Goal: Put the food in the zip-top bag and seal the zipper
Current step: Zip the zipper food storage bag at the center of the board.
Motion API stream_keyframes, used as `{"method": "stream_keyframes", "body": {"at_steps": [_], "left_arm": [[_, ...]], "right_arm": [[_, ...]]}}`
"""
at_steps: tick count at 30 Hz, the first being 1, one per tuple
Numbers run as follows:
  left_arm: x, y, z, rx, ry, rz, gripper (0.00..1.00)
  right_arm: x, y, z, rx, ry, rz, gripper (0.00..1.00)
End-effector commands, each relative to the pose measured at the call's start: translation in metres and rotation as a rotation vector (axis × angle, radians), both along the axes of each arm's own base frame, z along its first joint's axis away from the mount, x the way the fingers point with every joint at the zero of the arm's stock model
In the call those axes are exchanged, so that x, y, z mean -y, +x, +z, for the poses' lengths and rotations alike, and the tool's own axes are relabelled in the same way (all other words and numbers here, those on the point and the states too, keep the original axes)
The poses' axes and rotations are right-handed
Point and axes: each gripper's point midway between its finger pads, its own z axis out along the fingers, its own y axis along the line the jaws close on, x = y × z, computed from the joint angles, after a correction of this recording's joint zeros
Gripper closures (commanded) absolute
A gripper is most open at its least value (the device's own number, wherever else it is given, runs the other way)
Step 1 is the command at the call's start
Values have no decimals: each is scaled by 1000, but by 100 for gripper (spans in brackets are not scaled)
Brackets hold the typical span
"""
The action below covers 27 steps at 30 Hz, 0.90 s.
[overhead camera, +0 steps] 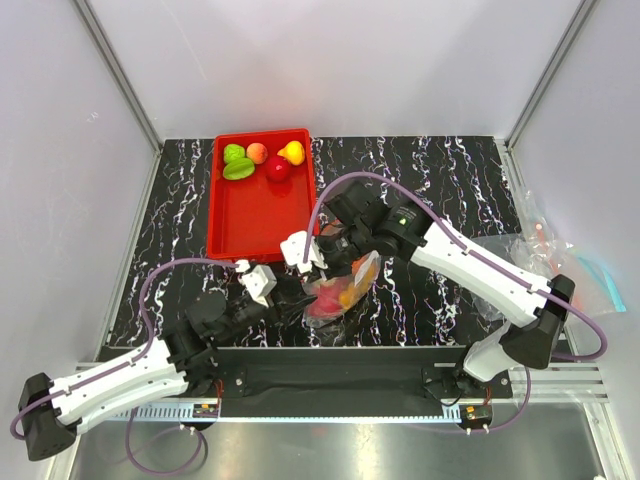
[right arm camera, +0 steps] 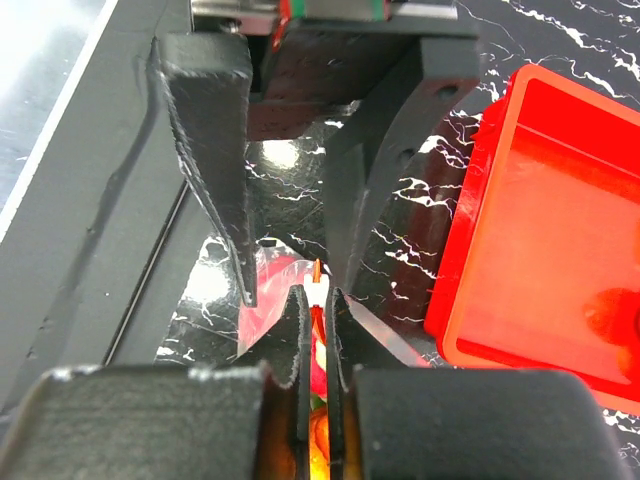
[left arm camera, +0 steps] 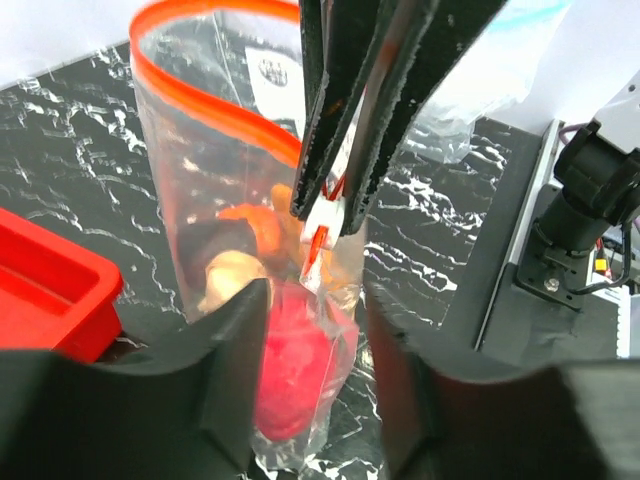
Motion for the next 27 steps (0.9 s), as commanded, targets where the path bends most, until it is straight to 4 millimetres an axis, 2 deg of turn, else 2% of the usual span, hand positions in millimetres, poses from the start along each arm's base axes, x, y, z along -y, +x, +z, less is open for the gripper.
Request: {"method": "stream_keyframes", "body": {"at_steps": [1,10,15,17,18,20,21,24,27], "left_arm": [[0,-3,26,74,-74,-21,45],[1,-5,46,140,-79,-38,41],[7,-3,57,150,-89,-48,47],[8,-3,58,150,-91,-51,53],[9,-4,63,159,-100,-55,66],[11,-3,63,165,-92,-60,85],[11,-2,64,165,-87,-58,100],[11,0,58,150,-67,-46,100],[2,8,58,123,-83,22,100]], "right_arm": [[-2,-9,24,11,39,46,100],[2,-13,36,26,68,50,100],[3,-15,36,18,67,52,100],[3,-15,35,13,65,54,100],[3,-15,37,16,69,52,100],[3,-15,36,15,66,48,100],[3,-15,37,18,70,48,100],[4,-13,36,21,64,37,100],[7,-7,30,39,40,7,100]]}}
